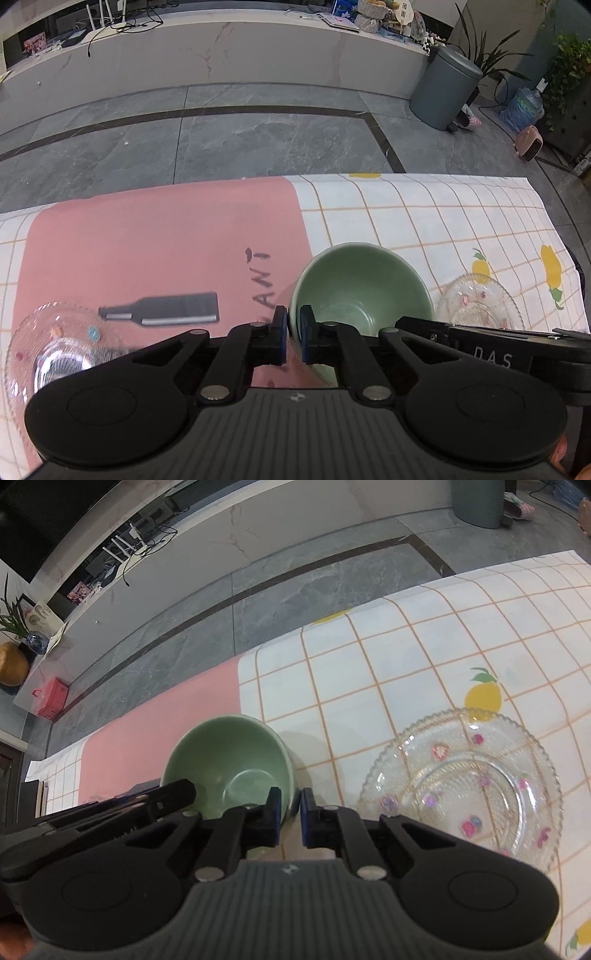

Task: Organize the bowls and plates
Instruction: 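Carry the green bowl with the right gripper and lower it into the steel bowls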

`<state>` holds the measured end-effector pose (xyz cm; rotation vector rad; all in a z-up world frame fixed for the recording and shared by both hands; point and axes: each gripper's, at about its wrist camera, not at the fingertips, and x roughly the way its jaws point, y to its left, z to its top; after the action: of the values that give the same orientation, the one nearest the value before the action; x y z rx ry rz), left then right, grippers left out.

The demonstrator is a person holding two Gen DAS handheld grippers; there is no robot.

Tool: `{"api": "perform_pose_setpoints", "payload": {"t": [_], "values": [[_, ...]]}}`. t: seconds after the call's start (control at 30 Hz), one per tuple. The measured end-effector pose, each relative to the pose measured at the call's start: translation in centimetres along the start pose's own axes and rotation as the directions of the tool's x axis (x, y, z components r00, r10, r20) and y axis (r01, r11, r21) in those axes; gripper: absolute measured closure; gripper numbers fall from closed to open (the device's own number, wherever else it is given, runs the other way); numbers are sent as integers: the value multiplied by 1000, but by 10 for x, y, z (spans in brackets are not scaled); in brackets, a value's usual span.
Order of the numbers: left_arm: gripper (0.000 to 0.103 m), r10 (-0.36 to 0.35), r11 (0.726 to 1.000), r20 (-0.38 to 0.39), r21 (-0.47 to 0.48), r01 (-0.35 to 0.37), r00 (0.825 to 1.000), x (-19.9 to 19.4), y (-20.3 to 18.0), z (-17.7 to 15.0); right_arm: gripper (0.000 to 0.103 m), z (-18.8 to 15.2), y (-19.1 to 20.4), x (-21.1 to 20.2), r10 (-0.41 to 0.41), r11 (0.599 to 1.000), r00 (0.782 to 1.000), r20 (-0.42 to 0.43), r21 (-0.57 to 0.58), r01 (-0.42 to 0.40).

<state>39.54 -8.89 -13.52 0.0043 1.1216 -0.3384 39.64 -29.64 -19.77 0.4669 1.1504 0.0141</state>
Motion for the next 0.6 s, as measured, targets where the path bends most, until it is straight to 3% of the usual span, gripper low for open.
{"api": "perform_pose_setpoints", "payload": {"t": [0.3, 0.6], "values": [[96, 38, 999, 6, -9, -38, 999, -66, -22, -31, 97, -38, 7, -62, 22, 999, 999, 24, -27, -21], [96, 75, 997, 75, -12, -75, 994, -171, -34, -76, 96, -103, 21, -148, 144, 989, 989, 27, -33, -143]]}}
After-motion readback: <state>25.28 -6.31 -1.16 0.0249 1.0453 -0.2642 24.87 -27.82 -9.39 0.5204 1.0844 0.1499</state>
